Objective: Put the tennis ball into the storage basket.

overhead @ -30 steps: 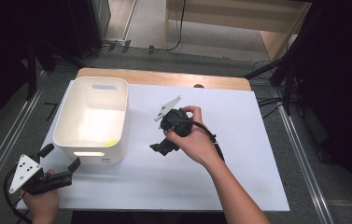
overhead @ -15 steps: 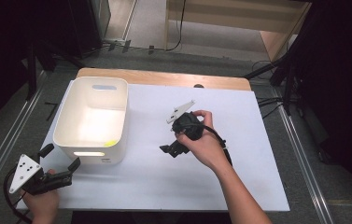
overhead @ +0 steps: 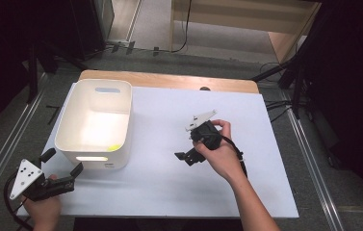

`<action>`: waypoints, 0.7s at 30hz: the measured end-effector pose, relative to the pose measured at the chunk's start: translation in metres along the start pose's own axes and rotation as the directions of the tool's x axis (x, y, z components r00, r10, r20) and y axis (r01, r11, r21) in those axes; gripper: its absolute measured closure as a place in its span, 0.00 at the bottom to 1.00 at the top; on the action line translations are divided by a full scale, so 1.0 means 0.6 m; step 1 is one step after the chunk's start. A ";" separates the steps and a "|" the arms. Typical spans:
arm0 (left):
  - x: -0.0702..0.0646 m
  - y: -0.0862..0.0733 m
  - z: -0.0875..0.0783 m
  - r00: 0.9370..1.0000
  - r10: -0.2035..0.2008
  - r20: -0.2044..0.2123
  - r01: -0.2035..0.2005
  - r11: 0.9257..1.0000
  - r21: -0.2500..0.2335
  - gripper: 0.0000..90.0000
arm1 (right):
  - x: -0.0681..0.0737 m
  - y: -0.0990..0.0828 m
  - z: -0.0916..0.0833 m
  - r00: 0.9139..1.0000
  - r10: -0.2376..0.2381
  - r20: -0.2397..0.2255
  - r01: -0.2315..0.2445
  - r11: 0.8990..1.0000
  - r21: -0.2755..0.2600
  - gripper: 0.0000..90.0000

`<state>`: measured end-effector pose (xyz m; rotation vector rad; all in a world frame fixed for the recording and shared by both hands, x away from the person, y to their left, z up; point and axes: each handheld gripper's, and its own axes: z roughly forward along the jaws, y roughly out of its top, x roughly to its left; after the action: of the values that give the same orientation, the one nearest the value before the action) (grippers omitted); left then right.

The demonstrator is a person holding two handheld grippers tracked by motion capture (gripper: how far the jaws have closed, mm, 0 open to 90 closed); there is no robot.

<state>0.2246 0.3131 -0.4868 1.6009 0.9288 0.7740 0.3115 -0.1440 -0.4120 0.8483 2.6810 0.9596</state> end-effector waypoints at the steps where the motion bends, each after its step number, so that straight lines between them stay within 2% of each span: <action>1: 0.000 0.000 0.000 1.000 0.000 0.000 0.000 1.000 0.000 0.00 | -0.001 -0.004 -0.001 1.000 0.004 0.005 -0.004 1.000 -0.005 0.00; 10: 0.000 0.000 0.000 1.000 0.001 -0.001 -0.001 1.000 0.001 0.00 | -0.004 -0.029 -0.012 0.999 0.026 0.029 -0.024 0.998 -0.053 0.00; 21: -0.001 0.000 0.000 1.000 0.001 -0.002 -0.001 1.000 0.000 0.00 | -0.010 -0.066 -0.025 0.996 0.069 0.052 -0.063 0.991 -0.115 0.00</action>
<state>0.2245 0.3128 -0.4869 1.6010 0.9299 0.7761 0.2934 -0.1806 -0.4253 0.9302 2.5396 1.0747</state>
